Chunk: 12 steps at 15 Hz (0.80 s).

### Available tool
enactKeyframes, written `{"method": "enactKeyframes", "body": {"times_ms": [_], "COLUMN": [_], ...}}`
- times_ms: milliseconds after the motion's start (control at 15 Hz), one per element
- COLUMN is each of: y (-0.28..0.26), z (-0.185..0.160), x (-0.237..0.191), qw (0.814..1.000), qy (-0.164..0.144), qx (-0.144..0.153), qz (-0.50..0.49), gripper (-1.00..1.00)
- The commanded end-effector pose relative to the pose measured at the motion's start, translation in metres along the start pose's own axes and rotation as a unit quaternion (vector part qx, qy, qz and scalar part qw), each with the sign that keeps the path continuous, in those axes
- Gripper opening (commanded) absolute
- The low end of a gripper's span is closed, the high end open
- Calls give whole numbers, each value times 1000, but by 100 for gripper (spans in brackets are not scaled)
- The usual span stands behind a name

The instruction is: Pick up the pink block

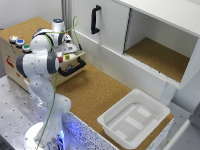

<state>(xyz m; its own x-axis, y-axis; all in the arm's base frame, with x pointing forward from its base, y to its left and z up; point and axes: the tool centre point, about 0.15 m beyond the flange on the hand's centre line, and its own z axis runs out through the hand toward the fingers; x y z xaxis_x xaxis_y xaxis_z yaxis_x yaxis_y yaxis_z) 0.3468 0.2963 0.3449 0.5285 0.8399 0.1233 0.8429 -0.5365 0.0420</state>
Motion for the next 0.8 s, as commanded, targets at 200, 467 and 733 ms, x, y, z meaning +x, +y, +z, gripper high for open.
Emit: {"method": "enactKeyframes", "body": {"times_ms": [200,467,733], "y": [54,85,122], "z": [-146,-162,-149], "x": [-51,-116,-188], "qw": [979,951,912], "qy": [48,39,63], "qx": [-89,-115,-118], "qz": [179,283,388], "gripper": [-100,-100,-100]}}
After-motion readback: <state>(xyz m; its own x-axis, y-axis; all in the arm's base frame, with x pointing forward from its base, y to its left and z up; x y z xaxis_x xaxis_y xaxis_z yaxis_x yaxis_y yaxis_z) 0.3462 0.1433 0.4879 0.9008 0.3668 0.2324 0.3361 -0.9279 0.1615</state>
